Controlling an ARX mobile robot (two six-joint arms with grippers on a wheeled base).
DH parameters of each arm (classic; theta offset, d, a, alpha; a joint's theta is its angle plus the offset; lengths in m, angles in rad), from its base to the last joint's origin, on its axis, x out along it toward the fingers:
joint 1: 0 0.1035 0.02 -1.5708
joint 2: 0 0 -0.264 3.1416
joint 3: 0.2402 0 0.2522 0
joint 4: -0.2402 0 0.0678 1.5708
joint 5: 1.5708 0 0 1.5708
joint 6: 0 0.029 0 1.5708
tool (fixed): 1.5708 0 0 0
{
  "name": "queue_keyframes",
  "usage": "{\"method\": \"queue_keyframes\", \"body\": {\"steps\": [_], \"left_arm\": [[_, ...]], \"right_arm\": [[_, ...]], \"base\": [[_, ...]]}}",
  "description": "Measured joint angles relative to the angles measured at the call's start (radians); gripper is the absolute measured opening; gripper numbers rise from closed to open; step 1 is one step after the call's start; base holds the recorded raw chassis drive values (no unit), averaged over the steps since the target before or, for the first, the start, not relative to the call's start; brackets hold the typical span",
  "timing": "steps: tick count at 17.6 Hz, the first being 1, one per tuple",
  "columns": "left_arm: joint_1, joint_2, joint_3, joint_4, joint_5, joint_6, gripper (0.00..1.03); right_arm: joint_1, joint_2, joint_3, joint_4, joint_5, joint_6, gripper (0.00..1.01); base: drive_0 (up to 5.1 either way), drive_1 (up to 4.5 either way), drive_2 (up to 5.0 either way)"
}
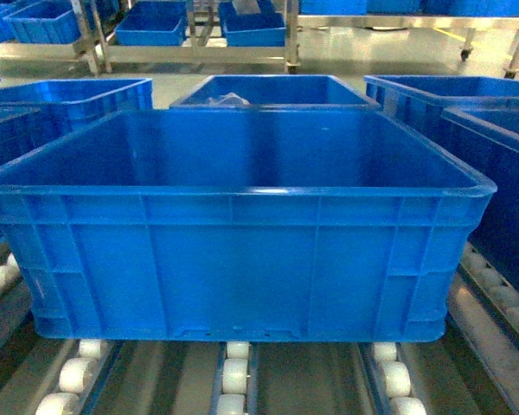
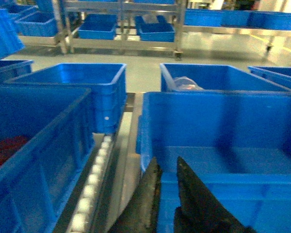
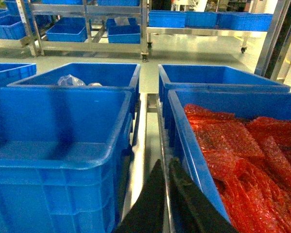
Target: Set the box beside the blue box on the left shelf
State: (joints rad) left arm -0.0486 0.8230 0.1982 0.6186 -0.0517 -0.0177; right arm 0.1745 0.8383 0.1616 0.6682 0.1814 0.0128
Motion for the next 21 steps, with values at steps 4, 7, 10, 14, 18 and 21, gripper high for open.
{"method": "queue_keyframes", "body": {"steps": [4,7,10,14,18,21], "left_arm": [[0.048,-0.147,-0.089,-0.057,0.050,0.001,0.02],[0.048,-0.264,-0.137,-0.129,0.050,0.001,0.02],[0.048,-0.354,-0.174,-0.153,0.051,0.001,0.02],[0.048,-0.483,-0.183,-0.270,0.051,0.001,0.02],[0.048,-0.583,-0.183,-0.378,0.051,0.001,0.02],[0.048,-0.639,-0.183,-0.436,0.051,0.001,0.02]], "right_arm": [[-0.071,-0.167,-0.078,-0.089,-0.073,-0.006,0.02],[-0.181,-0.295,-0.116,-0.179,-0.172,-0.006,0.02],[-0.175,-0.377,-0.149,-0.219,-0.182,-0.006,0.02],[-0.175,-0.516,-0.149,-0.344,-0.182,-0.006,0.02],[-0.175,-0.612,-0.149,-0.439,-0.182,-0.006,0.02],[-0.175,-0.666,-0.149,-0.495,-0.182,-0.006,0.02]], "base": [[0.0,0.00,0.0],[0.0,0.00,0.0],[0.0,0.00,0.0],[0.0,0.00,0.0],[0.0,0.00,0.0],[0.0,0.00,0.0]]}}
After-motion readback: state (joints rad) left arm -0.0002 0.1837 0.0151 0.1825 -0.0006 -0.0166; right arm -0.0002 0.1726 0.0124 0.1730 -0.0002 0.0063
